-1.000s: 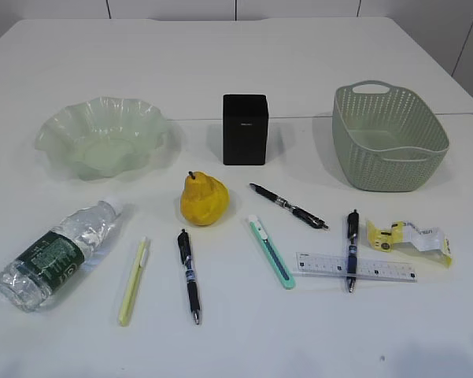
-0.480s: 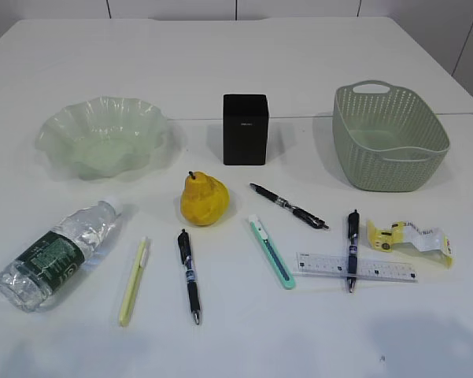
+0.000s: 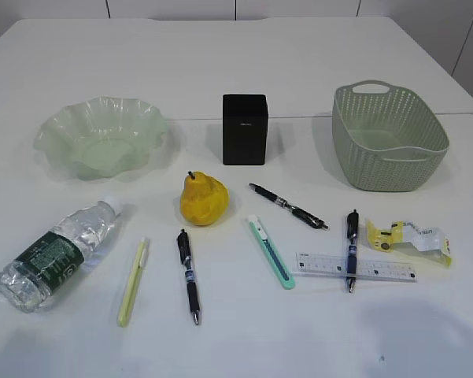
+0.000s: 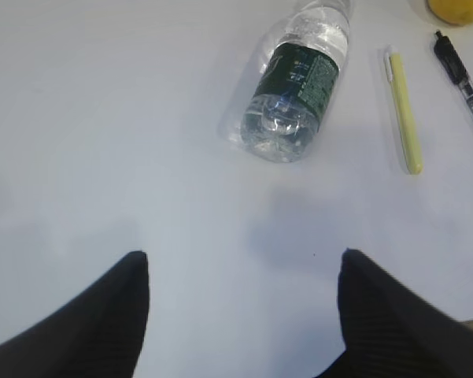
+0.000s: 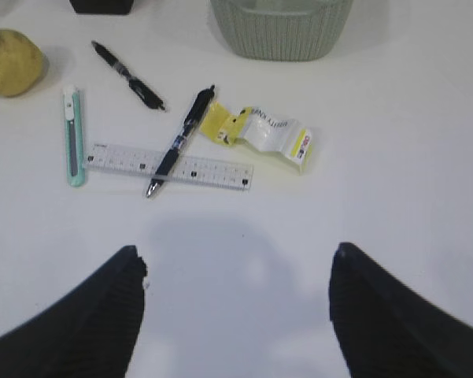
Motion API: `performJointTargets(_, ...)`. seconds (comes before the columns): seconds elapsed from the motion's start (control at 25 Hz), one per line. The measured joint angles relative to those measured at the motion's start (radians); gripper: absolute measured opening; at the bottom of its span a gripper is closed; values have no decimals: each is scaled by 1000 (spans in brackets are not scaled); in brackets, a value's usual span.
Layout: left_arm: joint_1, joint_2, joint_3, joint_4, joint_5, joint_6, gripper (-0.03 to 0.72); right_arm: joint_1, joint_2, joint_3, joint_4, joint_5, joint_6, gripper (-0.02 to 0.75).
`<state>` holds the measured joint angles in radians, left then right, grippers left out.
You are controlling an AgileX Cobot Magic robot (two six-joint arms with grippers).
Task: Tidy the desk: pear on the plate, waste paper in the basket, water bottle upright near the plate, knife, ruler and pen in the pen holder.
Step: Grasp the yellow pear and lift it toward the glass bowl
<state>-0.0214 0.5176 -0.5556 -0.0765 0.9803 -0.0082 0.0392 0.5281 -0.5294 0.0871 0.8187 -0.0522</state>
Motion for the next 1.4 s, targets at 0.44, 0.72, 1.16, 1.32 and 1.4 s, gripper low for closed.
performJointTargets(0.44, -58, 98, -60, 6, -4, 0, 527, 0, 219, -144, 66, 37, -60, 540)
performJointTargets(0.72, -103, 232, -151, 38, -2, 0, 527, 0, 283, -191, 69, 51, -68, 540)
performJointTargets(1.16, -116, 361, -212, 43, -4, 0, 527, 0, 311, -194, 73, 87, -83, 540)
performJointTargets(1.32, -116, 379, -212, 43, -4, 0, 527, 0, 313, -194, 82, 89, -84, 540)
performJointTargets(1.4, -116, 391, -212, 43, -6, 0, 527, 0, 314, -194, 86, 89, -88, 540)
